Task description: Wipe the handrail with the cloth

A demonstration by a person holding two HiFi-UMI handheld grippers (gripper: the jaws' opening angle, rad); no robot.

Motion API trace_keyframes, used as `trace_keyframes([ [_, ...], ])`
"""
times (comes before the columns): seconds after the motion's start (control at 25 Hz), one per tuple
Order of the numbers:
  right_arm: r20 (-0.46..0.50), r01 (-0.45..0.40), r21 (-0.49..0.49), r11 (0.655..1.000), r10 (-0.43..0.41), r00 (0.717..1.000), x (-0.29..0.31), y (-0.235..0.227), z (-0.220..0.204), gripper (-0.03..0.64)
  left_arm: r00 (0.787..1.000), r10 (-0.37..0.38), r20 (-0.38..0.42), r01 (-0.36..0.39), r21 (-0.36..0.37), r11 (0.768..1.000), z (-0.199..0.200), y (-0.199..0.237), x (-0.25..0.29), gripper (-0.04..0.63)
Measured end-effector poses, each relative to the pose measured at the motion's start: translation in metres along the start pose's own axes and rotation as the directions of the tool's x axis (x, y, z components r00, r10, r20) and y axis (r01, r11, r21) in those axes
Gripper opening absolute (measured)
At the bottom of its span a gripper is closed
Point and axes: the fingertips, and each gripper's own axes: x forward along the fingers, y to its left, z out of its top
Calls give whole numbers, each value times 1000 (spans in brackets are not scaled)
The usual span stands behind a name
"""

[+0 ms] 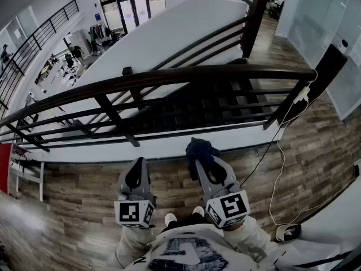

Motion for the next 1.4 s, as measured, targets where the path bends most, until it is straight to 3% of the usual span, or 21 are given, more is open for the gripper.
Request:
trace_keyframes([
  [0.4,10,9,4,1000,-9,1000,-7,-31,3,67,1000,-12,3,12,9,1000,4,-29,20,-5],
  [0.68,9,-33,30,999,32,999,5,-43,-1,69,1000,3,-9,-3,4,1000,3,-38,37,-5],
  [0.88,5,-86,20,996,85,996,30,-16,-5,69,999,34,-3,-34,6,999,-2,-14,30,-5],
  [1.04,-3,-136,17,991,136,991,72,-14,-5,69,996,81,-23,-81,-1,997,-6,11,53,-5],
  [1.4,-48,-168,15,986,168,985,180,7,-14,69,992,121,-29,-122,-26,992,-25,105,100,-5],
])
